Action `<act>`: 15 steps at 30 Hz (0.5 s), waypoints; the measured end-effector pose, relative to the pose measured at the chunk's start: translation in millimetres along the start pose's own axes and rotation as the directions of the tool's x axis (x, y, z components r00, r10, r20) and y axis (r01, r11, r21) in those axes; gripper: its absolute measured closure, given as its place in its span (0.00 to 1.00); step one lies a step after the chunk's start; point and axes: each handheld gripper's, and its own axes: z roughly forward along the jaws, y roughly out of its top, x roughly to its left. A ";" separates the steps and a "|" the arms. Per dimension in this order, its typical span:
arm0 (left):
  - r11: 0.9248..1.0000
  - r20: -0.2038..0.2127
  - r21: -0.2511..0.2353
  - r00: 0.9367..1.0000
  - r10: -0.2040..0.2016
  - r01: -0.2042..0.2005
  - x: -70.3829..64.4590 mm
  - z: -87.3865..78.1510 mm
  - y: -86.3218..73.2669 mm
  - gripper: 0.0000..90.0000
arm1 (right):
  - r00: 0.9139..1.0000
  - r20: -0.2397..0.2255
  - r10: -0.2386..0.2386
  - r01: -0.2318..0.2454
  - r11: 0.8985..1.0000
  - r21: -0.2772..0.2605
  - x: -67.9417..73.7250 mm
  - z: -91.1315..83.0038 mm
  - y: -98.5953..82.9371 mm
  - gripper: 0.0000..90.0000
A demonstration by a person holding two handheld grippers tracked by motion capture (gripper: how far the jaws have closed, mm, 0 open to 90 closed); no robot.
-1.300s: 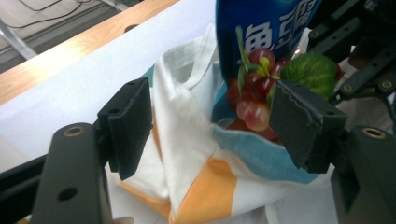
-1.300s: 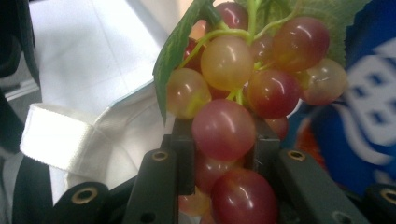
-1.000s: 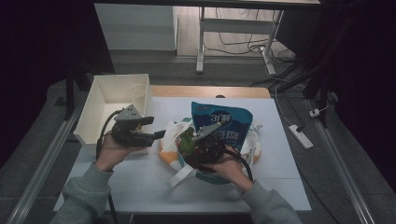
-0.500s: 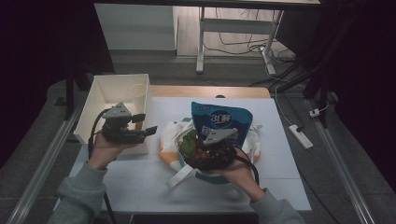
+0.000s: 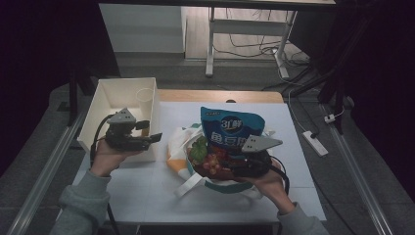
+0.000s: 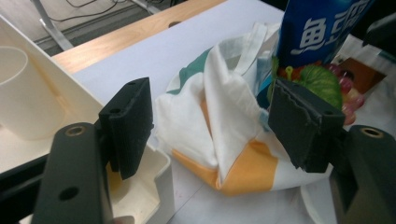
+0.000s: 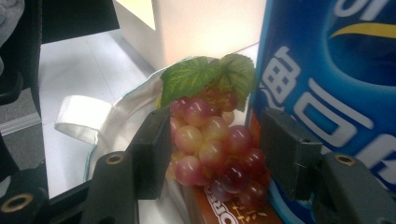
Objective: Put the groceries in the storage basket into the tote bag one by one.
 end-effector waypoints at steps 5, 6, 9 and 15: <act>1.000 -0.030 0.013 1.000 -0.001 0.001 5.9 -2.5 -3.4 0.35 | 1.000 0.007 0.004 -0.004 0.999 -0.034 -3.1 -8.2 -9.3 0.49; 1.000 -0.049 0.018 0.999 0.000 0.001 8.1 -4.1 -4.2 0.35 | 1.000 0.009 0.002 -0.002 0.999 -0.036 -3.6 -9.5 -10.7 0.49; 1.000 -0.068 0.011 0.998 -0.012 0.013 16.1 -10.2 -6.0 0.35 | 1.000 0.025 0.007 -0.006 0.998 -0.057 -6.0 -16.3 -16.9 0.49; 0.998 -0.112 0.007 0.992 -0.059 0.060 33.0 -17.9 -11.3 0.36 | 0.999 0.043 0.019 -0.015 0.997 -0.072 -11.1 -26.6 -23.8 0.49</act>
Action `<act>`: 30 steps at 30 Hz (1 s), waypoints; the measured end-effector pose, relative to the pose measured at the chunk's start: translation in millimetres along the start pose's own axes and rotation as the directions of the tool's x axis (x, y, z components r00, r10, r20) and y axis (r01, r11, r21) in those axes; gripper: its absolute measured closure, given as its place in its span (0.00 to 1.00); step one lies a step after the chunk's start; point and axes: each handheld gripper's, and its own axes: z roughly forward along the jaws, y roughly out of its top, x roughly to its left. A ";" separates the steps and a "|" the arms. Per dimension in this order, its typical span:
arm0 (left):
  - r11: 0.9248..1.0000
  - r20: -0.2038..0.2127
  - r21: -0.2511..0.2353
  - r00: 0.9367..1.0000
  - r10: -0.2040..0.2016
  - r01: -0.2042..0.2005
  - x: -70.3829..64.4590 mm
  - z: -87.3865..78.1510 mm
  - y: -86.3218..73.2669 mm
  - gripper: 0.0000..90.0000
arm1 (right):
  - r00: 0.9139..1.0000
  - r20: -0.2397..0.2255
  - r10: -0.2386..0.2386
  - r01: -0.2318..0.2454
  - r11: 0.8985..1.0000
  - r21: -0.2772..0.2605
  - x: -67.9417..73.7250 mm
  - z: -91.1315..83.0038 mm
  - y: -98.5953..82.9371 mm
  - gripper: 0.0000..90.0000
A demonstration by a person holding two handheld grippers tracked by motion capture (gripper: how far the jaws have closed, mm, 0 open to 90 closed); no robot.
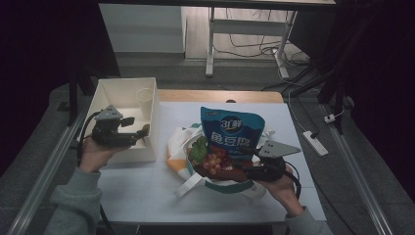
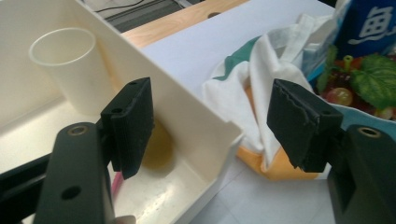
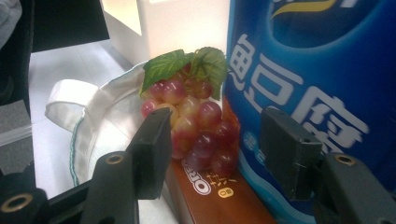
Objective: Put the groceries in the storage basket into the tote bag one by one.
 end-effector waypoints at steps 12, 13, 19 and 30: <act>0.999 -0.090 0.039 0.996 -0.014 0.017 15.0 11.8 4.2 0.36 | 1.000 0.003 -0.004 0.004 1.000 0.016 -2.7 1.4 -3.7 0.48; 0.999 -0.097 0.044 0.995 -0.013 0.017 16.4 14.4 6.3 0.36 | 1.000 0.003 -0.004 0.004 1.000 0.019 -2.7 1.7 -3.7 0.48; 0.995 -0.137 0.018 0.986 -0.091 0.095 36.3 33.6 20.1 0.35 | 1.000 0.003 -0.010 0.010 1.000 0.020 -2.7 2.3 -3.7 0.48; 0.980 -0.274 0.027 0.944 -0.184 0.199 80.2 75.7 53.0 0.37 | 1.000 -0.003 -0.014 0.014 1.000 0.025 -2.2 4.2 -4.7 0.48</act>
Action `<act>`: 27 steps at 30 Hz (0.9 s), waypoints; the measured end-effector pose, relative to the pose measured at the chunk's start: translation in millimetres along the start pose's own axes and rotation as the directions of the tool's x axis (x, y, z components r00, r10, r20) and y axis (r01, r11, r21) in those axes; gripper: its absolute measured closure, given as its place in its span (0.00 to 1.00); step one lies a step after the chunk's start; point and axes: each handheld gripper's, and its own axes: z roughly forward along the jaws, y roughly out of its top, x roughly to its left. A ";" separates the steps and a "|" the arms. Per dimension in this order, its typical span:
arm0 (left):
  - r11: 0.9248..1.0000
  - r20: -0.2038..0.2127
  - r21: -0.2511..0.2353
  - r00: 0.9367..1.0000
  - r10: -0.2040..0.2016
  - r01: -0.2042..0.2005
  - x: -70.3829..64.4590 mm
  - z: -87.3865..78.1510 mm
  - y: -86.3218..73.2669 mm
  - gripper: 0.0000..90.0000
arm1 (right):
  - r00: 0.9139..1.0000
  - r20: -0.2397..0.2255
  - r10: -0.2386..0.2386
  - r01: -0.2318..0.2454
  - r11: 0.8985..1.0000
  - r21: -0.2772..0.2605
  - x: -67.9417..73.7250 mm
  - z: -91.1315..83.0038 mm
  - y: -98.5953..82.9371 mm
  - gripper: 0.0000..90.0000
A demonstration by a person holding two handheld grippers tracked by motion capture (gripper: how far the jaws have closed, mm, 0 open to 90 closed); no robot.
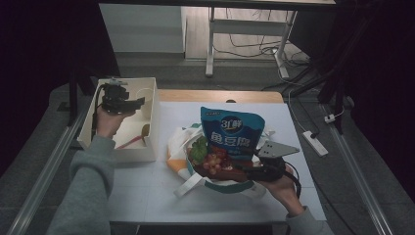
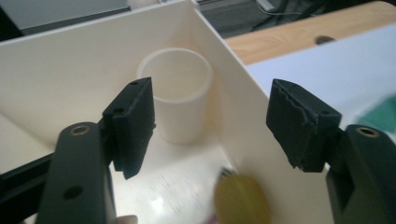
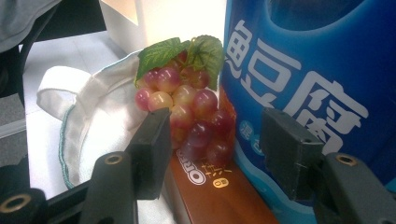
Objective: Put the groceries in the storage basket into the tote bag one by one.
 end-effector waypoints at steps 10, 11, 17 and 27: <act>0.995 -0.085 0.094 0.996 -0.017 0.025 26.0 53.3 8.9 0.41 | 1.000 -0.013 0.000 0.000 1.000 0.019 0.8 5.2 -2.9 0.48; 0.995 -0.081 0.098 0.996 -0.021 0.029 27.9 57.2 9.2 0.41 | 1.000 -0.011 0.003 -0.003 1.000 0.023 0.6 6.0 -3.5 0.48; 0.992 -0.062 0.110 0.997 -0.052 0.059 36.7 76.0 9.7 0.50 | 1.000 -0.008 0.009 -0.009 1.000 0.029 -1.8 7.6 -5.6 0.48; 0.978 -0.031 0.159 0.991 -0.130 0.133 46.4 92.0 8.3 0.87 | 1.000 0.008 0.013 -0.013 1.000 0.029 -3.3 6.6 -6.1 0.48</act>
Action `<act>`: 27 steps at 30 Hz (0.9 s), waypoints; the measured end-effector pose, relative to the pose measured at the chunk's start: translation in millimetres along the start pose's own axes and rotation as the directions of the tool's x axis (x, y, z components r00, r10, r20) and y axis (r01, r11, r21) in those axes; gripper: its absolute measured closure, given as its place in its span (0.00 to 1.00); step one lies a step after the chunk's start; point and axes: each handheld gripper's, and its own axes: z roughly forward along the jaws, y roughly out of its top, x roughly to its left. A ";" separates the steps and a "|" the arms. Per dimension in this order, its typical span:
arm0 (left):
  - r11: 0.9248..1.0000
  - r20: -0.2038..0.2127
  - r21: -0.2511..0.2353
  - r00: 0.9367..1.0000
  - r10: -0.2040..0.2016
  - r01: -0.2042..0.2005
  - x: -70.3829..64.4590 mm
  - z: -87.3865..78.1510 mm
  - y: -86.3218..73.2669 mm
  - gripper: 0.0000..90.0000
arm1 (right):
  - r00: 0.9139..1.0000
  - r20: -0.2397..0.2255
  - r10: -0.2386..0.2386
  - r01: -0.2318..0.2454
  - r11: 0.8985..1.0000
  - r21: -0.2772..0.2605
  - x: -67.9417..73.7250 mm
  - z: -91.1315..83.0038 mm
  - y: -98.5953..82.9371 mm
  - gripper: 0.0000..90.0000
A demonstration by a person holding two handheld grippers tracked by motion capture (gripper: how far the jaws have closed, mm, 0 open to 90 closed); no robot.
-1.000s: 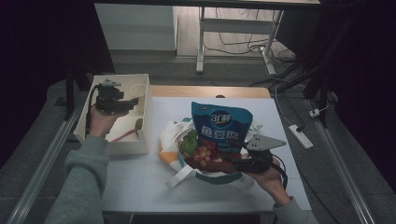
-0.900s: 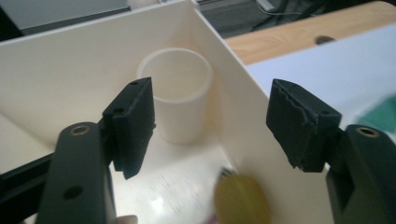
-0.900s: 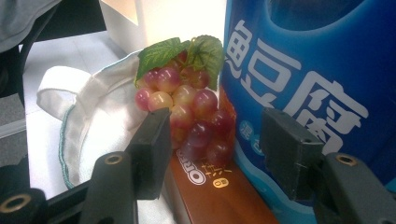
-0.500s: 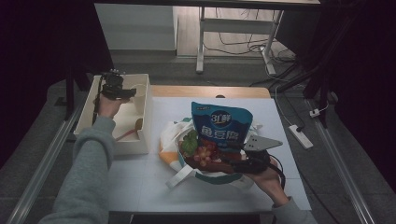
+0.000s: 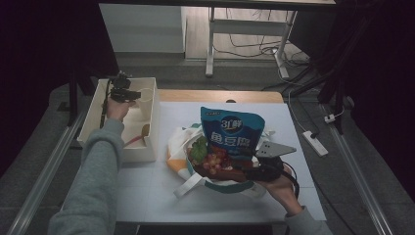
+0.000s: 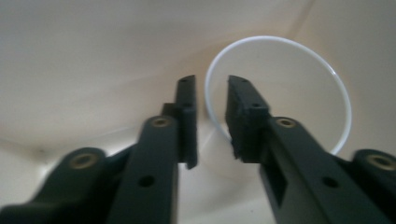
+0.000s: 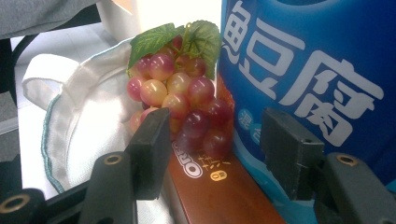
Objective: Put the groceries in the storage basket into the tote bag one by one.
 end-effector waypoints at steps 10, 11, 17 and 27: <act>0.999 0.035 0.010 0.998 -0.044 0.044 5.6 -11.3 -1.5 0.94 | 1.000 0.006 0.002 -0.002 1.000 -0.001 -1.1 -0.5 -0.6 0.48; 0.999 0.034 0.001 0.999 -0.040 0.040 5.1 -15.3 -1.1 0.94 | 1.000 0.006 0.001 -0.001 1.000 -0.001 -1.0 -0.6 -0.5 0.48; 0.998 0.033 -0.054 0.999 0.011 -0.009 -0.3 -52.4 -0.8 0.94 | 1.000 0.003 0.003 -0.003 1.000 -0.005 -0.7 -0.4 -0.1 0.48; 0.987 0.090 -0.126 0.990 0.113 -0.101 -16.0 -112.5 -18.7 0.94 | 1.000 -0.006 -0.011 0.011 1.000 -0.012 1.5 -0.4 2.2 0.48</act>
